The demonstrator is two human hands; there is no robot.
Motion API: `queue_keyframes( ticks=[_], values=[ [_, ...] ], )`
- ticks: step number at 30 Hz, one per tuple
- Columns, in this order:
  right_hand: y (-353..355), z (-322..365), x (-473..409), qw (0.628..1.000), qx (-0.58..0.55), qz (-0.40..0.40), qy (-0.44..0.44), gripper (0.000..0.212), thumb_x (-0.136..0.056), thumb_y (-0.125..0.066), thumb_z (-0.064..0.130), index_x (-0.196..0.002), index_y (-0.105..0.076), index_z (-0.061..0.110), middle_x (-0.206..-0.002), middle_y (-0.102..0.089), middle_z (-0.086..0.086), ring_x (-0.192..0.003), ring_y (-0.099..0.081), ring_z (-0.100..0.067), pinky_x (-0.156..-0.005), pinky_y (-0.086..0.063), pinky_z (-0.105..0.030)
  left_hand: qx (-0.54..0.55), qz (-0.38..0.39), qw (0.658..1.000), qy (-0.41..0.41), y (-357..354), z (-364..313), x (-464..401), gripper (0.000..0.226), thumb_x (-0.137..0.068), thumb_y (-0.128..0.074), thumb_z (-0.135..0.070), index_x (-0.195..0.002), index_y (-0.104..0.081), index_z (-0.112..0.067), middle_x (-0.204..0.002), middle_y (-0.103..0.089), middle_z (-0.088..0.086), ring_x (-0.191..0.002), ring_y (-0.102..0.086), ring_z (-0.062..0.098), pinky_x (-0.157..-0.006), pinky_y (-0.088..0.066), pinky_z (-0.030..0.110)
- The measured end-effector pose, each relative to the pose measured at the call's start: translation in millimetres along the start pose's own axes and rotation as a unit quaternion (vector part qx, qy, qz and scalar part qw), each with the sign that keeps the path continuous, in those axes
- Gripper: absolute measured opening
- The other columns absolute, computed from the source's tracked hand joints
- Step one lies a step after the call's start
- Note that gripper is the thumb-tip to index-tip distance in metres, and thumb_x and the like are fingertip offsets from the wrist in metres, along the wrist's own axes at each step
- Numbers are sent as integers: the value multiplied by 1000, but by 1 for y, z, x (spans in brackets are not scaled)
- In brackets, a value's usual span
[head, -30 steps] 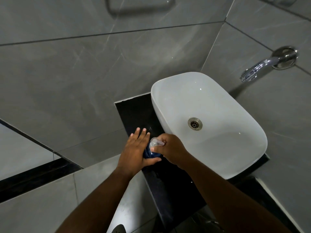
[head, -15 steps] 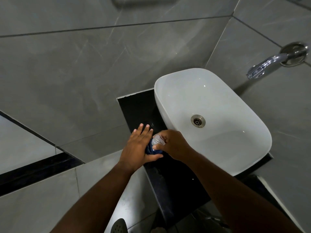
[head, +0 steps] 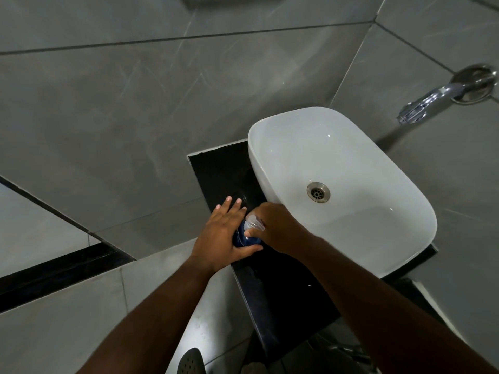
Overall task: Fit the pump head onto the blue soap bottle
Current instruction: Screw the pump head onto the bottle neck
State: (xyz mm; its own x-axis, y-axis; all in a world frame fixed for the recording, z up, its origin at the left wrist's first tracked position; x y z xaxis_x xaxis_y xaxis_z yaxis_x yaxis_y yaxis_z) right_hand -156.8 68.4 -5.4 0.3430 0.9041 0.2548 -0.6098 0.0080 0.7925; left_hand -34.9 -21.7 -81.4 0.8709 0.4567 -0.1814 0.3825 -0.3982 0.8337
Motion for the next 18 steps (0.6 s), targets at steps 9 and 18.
queue_keyframes(
  ticks=[9, 18],
  values=[
    [0, 6, 10, 999, -9, -42, 27, 45, -78, -71, 31, -117, -56, 14, -108, -65, -9, -97, -63, -22, -84, -51, -30, 10, -4, 1000, -6, 1, 0, 0, 91, -75, -50, -79, -143, -41, -21, -155, -31, 5, -146, -6, 15, -117, -5, 38],
    [33, 23, 11, 934, 293, 56, 195, 52, -81, -71, 14, -129, -50, 14, -112, -59, -15, -92, -65, -28, -81, -56, -37, 15, -13, 1000, 10, -2, -3, 1, 96, -73, -54, -81, -147, -32, -23, -157, -26, 2, -146, -4, 15, -117, -6, 40]
  ],
)
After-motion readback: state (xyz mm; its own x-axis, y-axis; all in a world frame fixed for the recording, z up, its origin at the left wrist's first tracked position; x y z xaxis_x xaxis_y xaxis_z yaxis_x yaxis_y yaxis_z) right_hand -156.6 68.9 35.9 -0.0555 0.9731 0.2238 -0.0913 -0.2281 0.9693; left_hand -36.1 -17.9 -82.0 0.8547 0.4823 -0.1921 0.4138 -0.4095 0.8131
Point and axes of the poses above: each hand's wrist, its own x-axis away from the middle knuckle, its own y-axis out of the back of the hand, z = x × y, the point moved 2 cm from there along -x, towards the middle knuckle
